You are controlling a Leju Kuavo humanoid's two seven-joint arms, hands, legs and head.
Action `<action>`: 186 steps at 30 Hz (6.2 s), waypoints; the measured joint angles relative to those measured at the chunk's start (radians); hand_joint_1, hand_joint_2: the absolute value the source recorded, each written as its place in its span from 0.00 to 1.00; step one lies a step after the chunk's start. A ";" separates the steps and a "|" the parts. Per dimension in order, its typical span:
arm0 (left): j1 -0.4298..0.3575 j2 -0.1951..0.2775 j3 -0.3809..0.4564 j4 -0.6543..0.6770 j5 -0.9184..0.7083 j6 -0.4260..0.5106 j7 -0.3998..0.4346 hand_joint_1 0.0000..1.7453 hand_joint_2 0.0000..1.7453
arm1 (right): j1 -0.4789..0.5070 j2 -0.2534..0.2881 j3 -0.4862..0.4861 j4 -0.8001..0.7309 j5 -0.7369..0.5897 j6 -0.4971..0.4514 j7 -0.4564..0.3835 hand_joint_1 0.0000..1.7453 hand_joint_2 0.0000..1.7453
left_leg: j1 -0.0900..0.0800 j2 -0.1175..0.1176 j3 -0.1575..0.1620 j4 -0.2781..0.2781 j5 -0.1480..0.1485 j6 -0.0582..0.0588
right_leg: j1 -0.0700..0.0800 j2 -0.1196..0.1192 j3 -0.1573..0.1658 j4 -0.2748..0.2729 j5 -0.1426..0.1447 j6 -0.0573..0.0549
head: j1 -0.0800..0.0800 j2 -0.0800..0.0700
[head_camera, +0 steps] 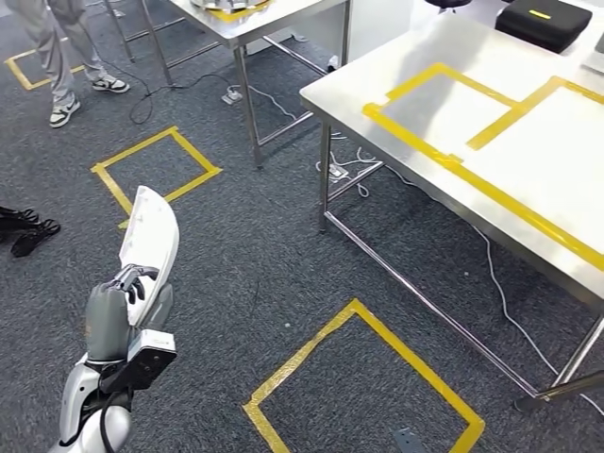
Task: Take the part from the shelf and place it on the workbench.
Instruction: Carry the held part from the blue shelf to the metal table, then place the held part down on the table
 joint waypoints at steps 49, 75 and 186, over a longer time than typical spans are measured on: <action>0.003 -0.003 0.001 -0.003 -0.004 -0.008 -0.003 1.00 1.00 | 0.009 0.000 0.000 0.000 -0.006 -0.004 -0.001 0.00 0.00 | -0.010 0.023 0.159 -0.285 0.113 0.059 | 0.005 -0.036 -0.104 0.190 -0.124 0.034 | -0.002 0.000; -0.005 -0.003 0.004 -0.002 -0.006 -0.017 -0.003 1.00 1.00 | 0.005 0.001 0.024 0.000 0.015 0.003 0.007 0.00 0.00 | 0.005 -0.011 0.076 -0.292 0.188 0.051 | 0.004 -0.031 0.028 0.146 -0.158 0.059 | -0.007 0.000; -0.275 -0.133 -0.028 0.185 0.060 -0.208 -0.062 1.00 1.00 | 0.029 -0.013 0.066 0.001 -0.087 -0.003 -0.069 0.00 0.00 | 0.005 -0.004 0.008 -0.088 0.099 0.008 | -0.014 0.024 -0.009 -0.010 0.014 0.020 | -0.013 0.000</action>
